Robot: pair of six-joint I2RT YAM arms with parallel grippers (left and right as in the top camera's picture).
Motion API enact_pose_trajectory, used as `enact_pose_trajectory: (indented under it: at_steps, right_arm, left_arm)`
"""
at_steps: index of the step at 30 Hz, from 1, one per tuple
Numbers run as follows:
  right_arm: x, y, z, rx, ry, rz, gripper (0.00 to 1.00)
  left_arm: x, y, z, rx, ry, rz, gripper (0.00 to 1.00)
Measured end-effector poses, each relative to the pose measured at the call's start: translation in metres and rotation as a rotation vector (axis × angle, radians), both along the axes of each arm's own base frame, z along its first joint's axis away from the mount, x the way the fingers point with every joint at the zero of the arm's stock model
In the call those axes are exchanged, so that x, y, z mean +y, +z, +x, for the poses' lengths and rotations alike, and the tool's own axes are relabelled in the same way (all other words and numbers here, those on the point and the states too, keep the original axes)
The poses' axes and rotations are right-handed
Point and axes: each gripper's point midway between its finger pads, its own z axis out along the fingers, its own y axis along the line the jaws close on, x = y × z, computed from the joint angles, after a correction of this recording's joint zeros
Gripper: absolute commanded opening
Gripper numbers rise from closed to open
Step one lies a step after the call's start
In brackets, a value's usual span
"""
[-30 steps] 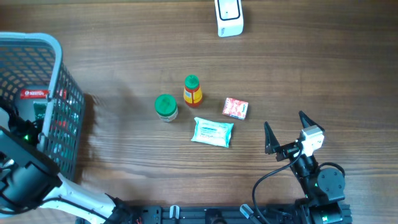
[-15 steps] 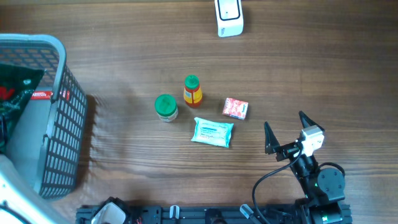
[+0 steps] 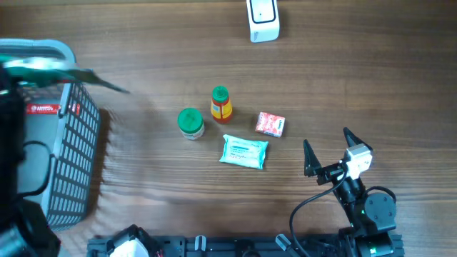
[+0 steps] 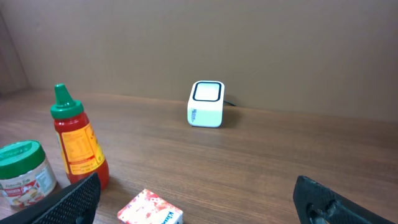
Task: Scan the item barcode
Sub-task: 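Reach the left gripper into the basket and lift the green 3M bag, then place the green 3M bag on the table left of the jar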
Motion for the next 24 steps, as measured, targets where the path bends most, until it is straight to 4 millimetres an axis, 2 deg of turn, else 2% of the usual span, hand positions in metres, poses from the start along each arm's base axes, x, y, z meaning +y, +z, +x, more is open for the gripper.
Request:
enact_pose_trajectory:
  at_steps: [2, 3, 5, 8, 12, 16, 18, 21, 24]
  right_arm:
    - [0.000, 0.000, 0.000, 0.000, 0.000, 0.000, 1.00]
    - [0.000, 0.000, 0.000, 0.000, 0.000, 0.000, 1.00]
    - [0.000, 0.000, 0.000, 0.000, 0.000, 0.000, 1.00]
    - [0.000, 0.000, 0.000, 0.000, 0.000, 0.000, 1.00]
    - [0.000, 0.000, 0.000, 0.000, 0.000, 0.000, 1.00]
    - [0.000, 0.000, 0.000, 0.000, 0.000, 0.000, 1.00]
    - [0.000, 0.000, 0.000, 0.000, 0.000, 0.000, 1.00]
    - [0.000, 0.000, 0.000, 0.000, 0.000, 0.000, 1.00]
    - [0.000, 0.000, 0.000, 0.000, 0.000, 0.000, 1.00]
  left_arm:
    - [-0.030, -0.006, 0.012, 0.036, -0.141, 0.099, 0.04]
    - [-0.049, -0.013, 0.017, 0.062, -0.226, 0.145, 0.04]
    - [-0.074, -0.028, 0.022, 0.117, -0.340, 0.245, 0.04]
    - [-0.108, -0.065, 0.027, 0.256, -0.495, 0.383, 0.04]
    - [-0.138, -0.120, 0.040, 0.457, -0.658, 0.581, 0.04]
    - [-0.146, -0.165, 0.063, 0.631, -0.695, 0.710, 0.04]
    - [-0.142, -0.197, 0.078, 0.761, -0.700, 0.752, 0.04]
    - [-0.137, -0.245, 0.084, 0.961, -0.736, 0.754, 0.04]
    - [-0.135, -0.281, 0.084, 1.106, -0.771, 0.734, 0.04]
